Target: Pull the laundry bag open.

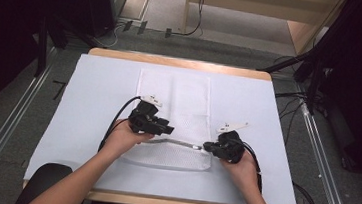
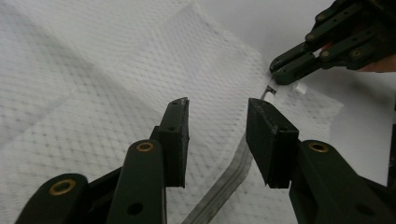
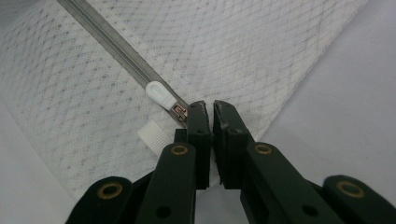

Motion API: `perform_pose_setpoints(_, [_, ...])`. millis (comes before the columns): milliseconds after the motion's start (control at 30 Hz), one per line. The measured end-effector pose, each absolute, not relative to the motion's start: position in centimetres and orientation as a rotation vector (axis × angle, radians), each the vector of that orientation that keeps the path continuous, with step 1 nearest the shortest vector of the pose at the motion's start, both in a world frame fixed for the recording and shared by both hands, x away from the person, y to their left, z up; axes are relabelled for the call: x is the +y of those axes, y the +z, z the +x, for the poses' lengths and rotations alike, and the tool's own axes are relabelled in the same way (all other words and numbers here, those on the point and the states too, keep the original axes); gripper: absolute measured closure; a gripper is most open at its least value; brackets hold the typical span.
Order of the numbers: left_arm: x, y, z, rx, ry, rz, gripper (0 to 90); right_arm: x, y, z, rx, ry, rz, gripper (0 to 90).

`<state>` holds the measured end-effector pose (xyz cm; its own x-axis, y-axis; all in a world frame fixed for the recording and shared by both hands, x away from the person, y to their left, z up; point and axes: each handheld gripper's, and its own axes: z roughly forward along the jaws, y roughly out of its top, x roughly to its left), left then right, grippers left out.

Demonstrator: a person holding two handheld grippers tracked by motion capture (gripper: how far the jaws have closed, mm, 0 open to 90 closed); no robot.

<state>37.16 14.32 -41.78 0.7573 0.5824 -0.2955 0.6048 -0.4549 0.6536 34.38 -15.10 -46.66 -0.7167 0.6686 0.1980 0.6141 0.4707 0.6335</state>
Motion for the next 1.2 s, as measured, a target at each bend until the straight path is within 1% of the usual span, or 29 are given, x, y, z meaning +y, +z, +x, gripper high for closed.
perform_pose_setpoints(167, [13.5,-41.8,37.0,0.869,-0.075,2.156,66.3,-15.2,-46.9,34.1,2.626,1.084,1.041,88.0])
perform_pose_setpoints(333, [12.0,-42.1,36.9,0.845,-0.106,2.176,70.9,-16.1,-47.4,34.7,2.648,1.192,1.101,87.9])
perform_pose_setpoints(567, [10.0,-42.7,36.9,0.806,-0.139,2.219,76.1,-15.9,-47.3,34.5,2.638,1.173,1.093,88.1])
perform_pose_setpoints(933, [7.4,-44.1,36.9,0.797,-0.168,2.272,77.5,-15.8,-47.3,34.4,2.635,1.163,1.072,88.1])
perform_pose_setpoints(1200, [6.3,-45.1,37.0,0.787,-0.187,2.288,78.1,-15.8,-47.3,34.3,2.634,1.158,1.065,88.1])
